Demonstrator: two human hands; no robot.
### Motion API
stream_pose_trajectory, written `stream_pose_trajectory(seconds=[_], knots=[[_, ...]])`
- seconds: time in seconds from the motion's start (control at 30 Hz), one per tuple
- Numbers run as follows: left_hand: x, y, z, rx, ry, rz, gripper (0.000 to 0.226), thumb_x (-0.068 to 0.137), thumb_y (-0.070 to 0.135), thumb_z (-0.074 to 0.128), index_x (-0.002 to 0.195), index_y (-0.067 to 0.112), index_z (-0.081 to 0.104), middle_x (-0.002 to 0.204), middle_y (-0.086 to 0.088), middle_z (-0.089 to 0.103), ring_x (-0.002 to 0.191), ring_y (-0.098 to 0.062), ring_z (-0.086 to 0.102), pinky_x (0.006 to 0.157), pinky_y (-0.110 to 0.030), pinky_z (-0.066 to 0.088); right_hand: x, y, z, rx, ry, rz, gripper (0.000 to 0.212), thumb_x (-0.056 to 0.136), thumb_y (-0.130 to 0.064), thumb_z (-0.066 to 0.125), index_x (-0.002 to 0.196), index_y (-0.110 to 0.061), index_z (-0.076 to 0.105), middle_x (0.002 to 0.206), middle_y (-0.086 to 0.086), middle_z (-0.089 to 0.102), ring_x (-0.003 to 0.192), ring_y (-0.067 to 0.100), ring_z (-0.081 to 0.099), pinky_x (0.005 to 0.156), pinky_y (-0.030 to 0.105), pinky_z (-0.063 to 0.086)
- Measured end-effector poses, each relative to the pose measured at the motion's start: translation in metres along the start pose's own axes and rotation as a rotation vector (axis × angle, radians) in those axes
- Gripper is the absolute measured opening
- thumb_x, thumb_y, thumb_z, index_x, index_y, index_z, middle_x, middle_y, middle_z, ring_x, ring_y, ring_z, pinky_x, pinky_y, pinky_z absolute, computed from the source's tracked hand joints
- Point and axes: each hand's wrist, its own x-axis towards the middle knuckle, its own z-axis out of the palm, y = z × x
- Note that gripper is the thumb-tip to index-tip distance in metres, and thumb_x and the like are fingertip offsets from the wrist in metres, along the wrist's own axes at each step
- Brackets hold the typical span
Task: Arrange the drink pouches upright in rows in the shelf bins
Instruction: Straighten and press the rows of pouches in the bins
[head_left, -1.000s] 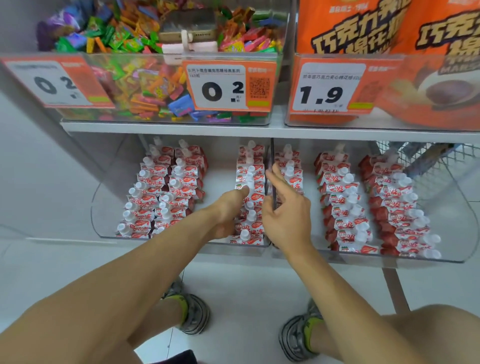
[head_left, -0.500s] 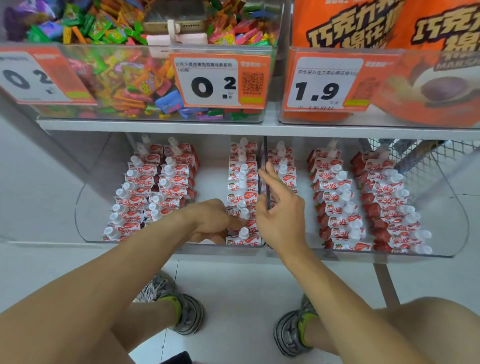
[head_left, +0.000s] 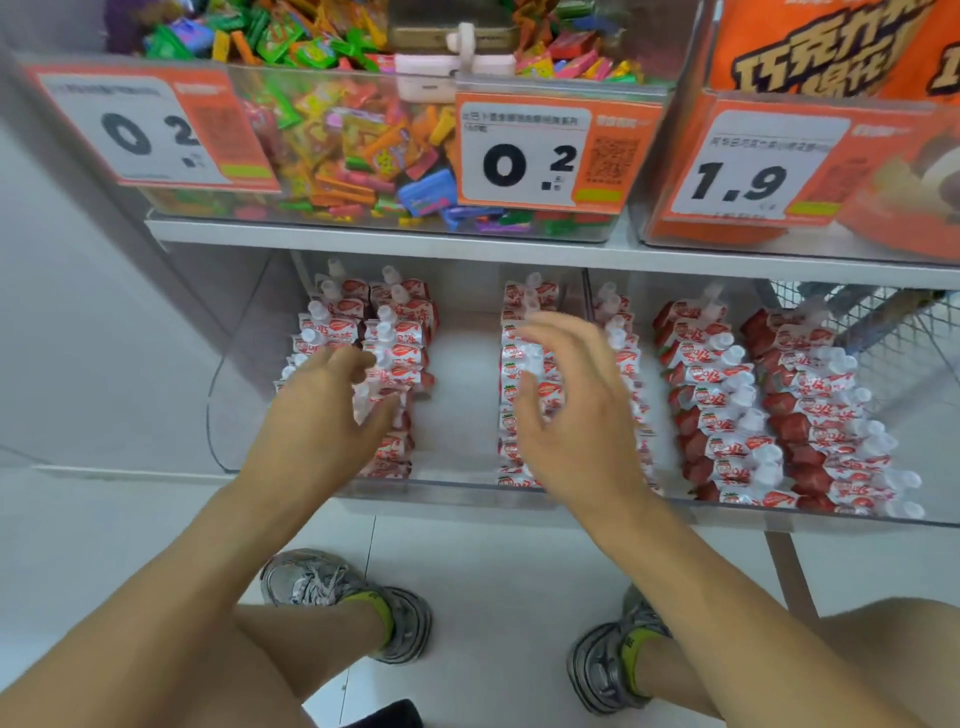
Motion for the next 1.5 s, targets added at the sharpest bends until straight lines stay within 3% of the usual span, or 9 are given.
stream_pose_trajectory(seconds=[0.1,0.23,0.5,0.67,0.93,1.07,1.17,1.3,1.5], knots=[[0.000,-0.030,0.007,0.120,-0.320,-0.060,0.051,0.074,0.055,0.072,0.109,0.019,0.062,0.106,-0.004,0.064,0.088,-0.021,0.060,0.072,-0.029,0.047,0.013,-0.033,0.048,0.156,-0.395,0.146,0.056,0.086,-0.012,0.064,0.139,-0.017,0.045,0.131,0.005,0.051,0.112,0.019,0.056,0.096,0.034,0.049],[0.004,-0.041,-0.001,-0.016,-0.427,0.033,0.045,0.063,0.051,0.083,0.095,0.027,0.062,0.094,0.006,0.049,0.088,-0.015,0.051,0.074,-0.024,0.042,0.023,-0.025,0.091,0.234,-0.865,0.649,0.097,0.081,-0.013,0.068,0.156,-0.033,0.009,0.149,0.004,0.041,0.118,0.025,0.057,0.092,0.040,0.053],[0.013,-0.044,-0.005,-0.099,-0.443,0.147,0.061,0.053,0.050,0.087,0.105,0.024,0.068,0.098,-0.002,0.052,0.084,-0.016,0.054,0.077,-0.033,0.051,0.017,-0.010,0.094,0.392,-0.780,0.768,0.098,0.077,-0.004,0.076,0.147,-0.048,0.024,0.133,-0.008,0.045,0.105,0.024,0.066,0.080,0.053,0.059],[0.004,-0.039,0.001,-0.025,-0.295,0.081,0.044,0.066,0.047,0.083,0.091,0.021,0.060,0.084,0.005,0.047,0.073,-0.013,0.046,0.060,-0.024,0.031,0.014,-0.008,0.089,0.396,-0.799,0.821,0.097,0.077,-0.021,0.084,0.143,-0.059,0.024,0.140,0.002,0.040,0.119,0.025,0.057,0.074,0.047,0.062],[-0.003,-0.011,0.015,-0.086,-0.302,-0.025,0.035,0.075,0.041,0.078,0.074,0.025,0.047,0.065,0.013,0.050,0.064,-0.011,0.051,0.046,-0.012,0.033,0.024,-0.008,0.080,0.546,-0.835,0.941,0.083,0.087,0.006,0.067,0.143,-0.045,0.032,0.119,0.003,0.063,0.097,0.025,0.068,0.082,0.051,0.057],[-0.003,-0.014,0.023,-0.259,-0.471,-0.144,0.051,0.066,0.062,0.076,0.093,0.026,0.051,0.091,0.008,0.060,0.082,-0.007,0.058,0.062,-0.011,0.045,0.025,-0.002,0.073,0.494,-0.843,0.999,0.071,0.093,0.003,0.055,0.149,-0.034,0.031,0.133,0.008,0.059,0.111,0.030,0.063,0.091,0.054,0.050],[0.005,-0.021,0.016,-0.248,-0.557,-0.239,0.096,0.057,0.083,0.063,0.126,0.019,0.045,0.119,0.004,0.060,0.110,-0.017,0.055,0.092,-0.035,0.049,0.019,0.005,0.075,0.544,-0.825,1.069,0.081,0.093,0.000,0.059,0.157,-0.025,0.018,0.159,0.011,0.030,0.141,0.034,0.037,0.108,0.059,0.039],[0.012,-0.018,0.019,-0.594,-0.543,-0.358,0.032,0.088,0.050,0.060,0.107,0.027,0.048,0.103,0.012,0.061,0.100,-0.012,0.058,0.077,-0.017,0.045,0.011,0.009,0.087,0.616,-0.732,1.113,0.080,0.090,-0.027,0.064,0.156,-0.019,0.019,0.159,0.008,0.033,0.142,0.029,0.038,0.114,0.046,0.032],[0.028,-0.018,0.037,-0.818,-0.574,-0.529,0.075,0.093,0.059,0.042,0.152,0.023,0.013,0.153,-0.003,0.035,0.134,-0.025,0.042,0.113,-0.044,0.032,0.016,-0.004,0.097,0.601,-0.643,1.010,0.061,0.105,-0.048,0.032,0.158,-0.033,0.003,0.164,-0.008,0.016,0.150,0.019,0.019,0.120,0.042,0.017]])
